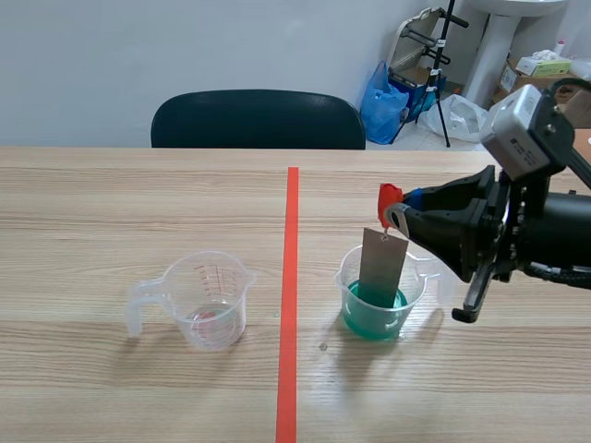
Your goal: Do the redox reaction experiment
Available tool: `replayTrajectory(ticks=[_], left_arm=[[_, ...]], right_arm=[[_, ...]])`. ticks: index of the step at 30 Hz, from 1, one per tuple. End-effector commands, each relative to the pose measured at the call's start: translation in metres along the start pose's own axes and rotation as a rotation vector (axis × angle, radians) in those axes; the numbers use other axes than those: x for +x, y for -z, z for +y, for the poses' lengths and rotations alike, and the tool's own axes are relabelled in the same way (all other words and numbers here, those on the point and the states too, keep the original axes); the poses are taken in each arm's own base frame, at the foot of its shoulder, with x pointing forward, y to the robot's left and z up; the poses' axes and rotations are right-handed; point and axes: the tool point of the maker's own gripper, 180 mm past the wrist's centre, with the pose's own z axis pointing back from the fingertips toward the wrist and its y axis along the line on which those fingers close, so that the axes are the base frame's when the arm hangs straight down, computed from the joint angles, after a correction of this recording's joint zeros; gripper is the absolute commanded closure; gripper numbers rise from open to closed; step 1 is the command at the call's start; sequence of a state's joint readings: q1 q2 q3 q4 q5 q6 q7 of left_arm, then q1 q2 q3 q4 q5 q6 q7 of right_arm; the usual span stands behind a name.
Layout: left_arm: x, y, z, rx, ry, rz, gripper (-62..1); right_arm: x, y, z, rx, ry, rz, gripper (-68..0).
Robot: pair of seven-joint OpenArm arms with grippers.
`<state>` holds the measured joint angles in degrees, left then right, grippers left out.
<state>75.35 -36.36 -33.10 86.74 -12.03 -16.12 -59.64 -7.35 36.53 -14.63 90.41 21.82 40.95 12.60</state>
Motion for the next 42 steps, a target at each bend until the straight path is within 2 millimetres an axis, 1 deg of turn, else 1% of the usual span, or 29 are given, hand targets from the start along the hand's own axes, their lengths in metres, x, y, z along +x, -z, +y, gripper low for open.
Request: replayTrajectory(ticks=[1, 7, 17, 20, 23, 31, 36, 42], left_arm=[[0.006, 0.0, 0.002, 0.011, 0.0, -0.026, -62.3], [0.006, 0.0, 0.002, 0.011, 0.0, -0.026, -62.3], [0.006, 0.0, 0.002, 0.011, 0.0, -0.026, -62.3], [0.006, 0.0, 0.002, 0.011, 0.0, -0.026, -62.3], [0.006, 0.001, 0.002, 0.009, 0.001, -0.026, -62.3], [0.006, 0.001, 0.002, 0.009, 0.001, -0.027, -62.3], [0.006, 0.001, 0.002, 0.009, 0.001, -0.027, -62.3], [0.006, 0.001, 0.002, 0.009, 0.001, -0.027, -62.3]], right_arm=[[0.015, -0.002, -0.008, -0.016, -0.032, -0.036, -0.6], [0.019, -0.003, -0.008, -0.012, -0.038, -0.041, -0.7], [0.023, -0.007, -0.017, -0.036, -0.045, -0.049, -0.7], [0.028, -0.009, -0.014, -0.013, -0.049, -0.058, -0.7], [0.034, -0.012, -0.015, -0.023, -0.058, -0.067, -0.7], [0.052, -0.019, -0.01, -0.034, -0.093, -0.082, -0.7], [0.062, -0.024, -0.01, -0.049, -0.085, -0.074, -0.7], [0.078, -0.029, -0.012, -0.063, -0.085, -0.067, -0.7]])
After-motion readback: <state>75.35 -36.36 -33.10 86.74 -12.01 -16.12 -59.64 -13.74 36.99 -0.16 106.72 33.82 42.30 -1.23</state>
